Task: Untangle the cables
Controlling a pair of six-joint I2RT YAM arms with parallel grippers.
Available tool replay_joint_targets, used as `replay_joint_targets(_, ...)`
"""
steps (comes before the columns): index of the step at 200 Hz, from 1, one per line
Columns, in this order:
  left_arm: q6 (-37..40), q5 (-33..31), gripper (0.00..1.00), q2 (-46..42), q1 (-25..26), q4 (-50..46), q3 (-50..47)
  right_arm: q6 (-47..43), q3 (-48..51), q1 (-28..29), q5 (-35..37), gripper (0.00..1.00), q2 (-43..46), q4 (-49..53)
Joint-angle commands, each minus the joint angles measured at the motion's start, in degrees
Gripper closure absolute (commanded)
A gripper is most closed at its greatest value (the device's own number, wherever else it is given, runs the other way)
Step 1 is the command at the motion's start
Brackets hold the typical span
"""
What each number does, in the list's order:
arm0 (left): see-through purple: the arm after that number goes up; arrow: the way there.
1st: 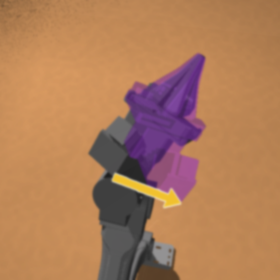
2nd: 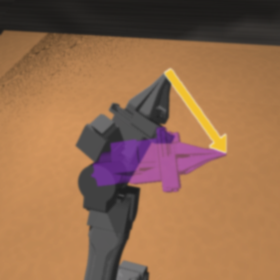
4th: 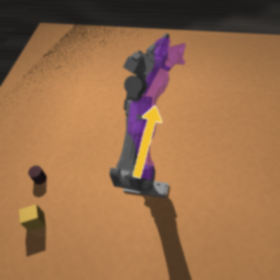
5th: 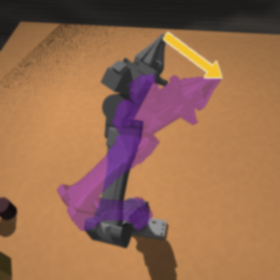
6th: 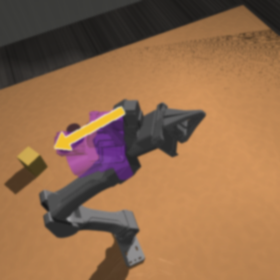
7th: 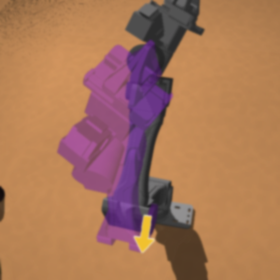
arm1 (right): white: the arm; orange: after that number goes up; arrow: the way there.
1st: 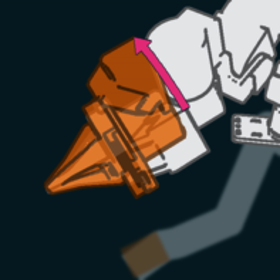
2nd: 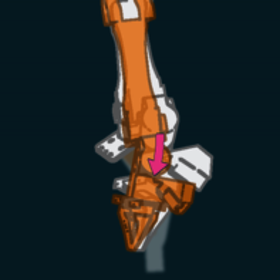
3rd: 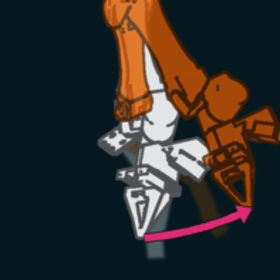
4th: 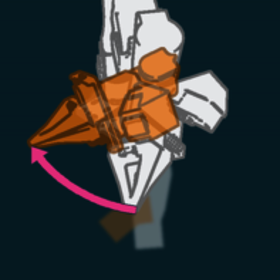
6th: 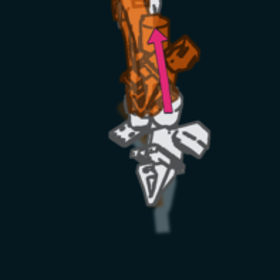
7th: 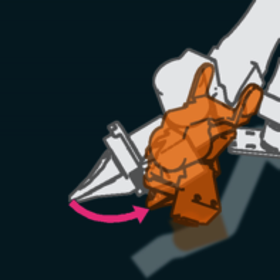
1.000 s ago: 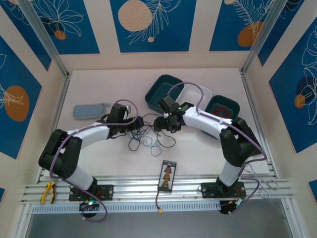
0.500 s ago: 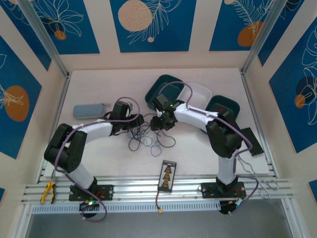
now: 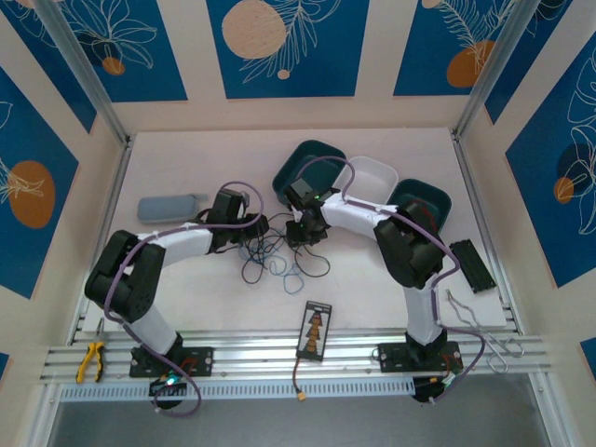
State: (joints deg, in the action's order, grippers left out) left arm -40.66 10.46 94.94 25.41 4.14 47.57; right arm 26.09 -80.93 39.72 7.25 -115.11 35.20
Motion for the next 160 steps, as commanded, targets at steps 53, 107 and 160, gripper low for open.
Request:
replay_joint_targets(53,-0.80,-1.14,0.65,0.76,-0.22,0.52,0.94,2.97,0.01,-0.26,5.18,0.97,2.61,-0.75)
replay_joint_targets(107,-1.00,-0.78,0.73,1.11,-0.27,1.57,0.79,3.48,5.52,1.03,11.81,1.00,9.71,-4.26)
replay_joint_targets(160,-0.69,-2.84,0.82,-0.10,-0.78,0.97,-1.18,0.68,10.13,3.41,14.99,0.99,14.58,-8.33)
